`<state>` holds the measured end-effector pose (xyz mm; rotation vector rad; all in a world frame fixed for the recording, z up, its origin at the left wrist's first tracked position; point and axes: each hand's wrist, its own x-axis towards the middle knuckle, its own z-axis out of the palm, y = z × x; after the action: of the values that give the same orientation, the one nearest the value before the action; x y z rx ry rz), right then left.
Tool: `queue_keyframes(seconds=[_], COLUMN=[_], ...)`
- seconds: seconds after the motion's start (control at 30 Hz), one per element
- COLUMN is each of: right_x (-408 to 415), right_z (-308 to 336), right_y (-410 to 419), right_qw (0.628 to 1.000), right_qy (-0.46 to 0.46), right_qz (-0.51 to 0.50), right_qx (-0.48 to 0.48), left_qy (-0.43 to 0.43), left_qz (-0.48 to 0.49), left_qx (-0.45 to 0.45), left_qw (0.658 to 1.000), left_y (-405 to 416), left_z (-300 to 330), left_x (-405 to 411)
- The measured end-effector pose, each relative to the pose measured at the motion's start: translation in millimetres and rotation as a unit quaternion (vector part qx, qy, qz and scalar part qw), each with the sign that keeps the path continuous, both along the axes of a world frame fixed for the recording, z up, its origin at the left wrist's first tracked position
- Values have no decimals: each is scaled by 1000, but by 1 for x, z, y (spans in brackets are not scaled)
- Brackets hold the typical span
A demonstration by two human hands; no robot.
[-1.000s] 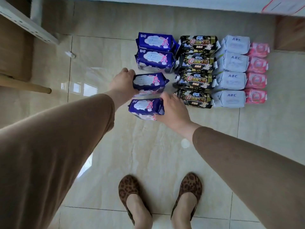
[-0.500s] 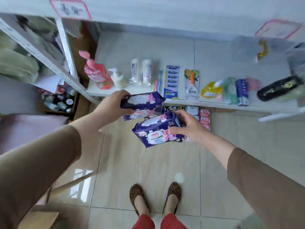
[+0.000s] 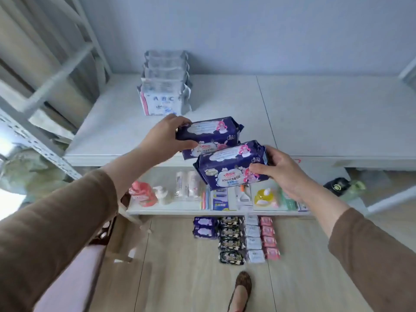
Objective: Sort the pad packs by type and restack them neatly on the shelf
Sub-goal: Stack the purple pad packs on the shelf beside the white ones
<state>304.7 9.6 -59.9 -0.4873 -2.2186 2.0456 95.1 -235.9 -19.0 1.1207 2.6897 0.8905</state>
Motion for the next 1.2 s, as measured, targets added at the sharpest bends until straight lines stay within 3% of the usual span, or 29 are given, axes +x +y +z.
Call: queue_keyframes(seconds=[0.43,0.7,0.97,1.2], right_x=[-130,-231,-322,-371], right_z=[12,-3,-25,-37], right_y=[116,148,165,171], right_qw=[999,999,995,993], right_qy=[31,19,6,-11], right_qz=[-16,-45,-96,-115], right_qx=[5,18,17,10], left_qy=[12,100,121,122], left_qz=[55,14,-9,-12], left_qx=[-39,-130,-164,-158], left_qw=[998,986,979,980], left_y=[161,228,269,278], left_z=[39,40,12,-19], left_x=[-144,-272,-373,-409])
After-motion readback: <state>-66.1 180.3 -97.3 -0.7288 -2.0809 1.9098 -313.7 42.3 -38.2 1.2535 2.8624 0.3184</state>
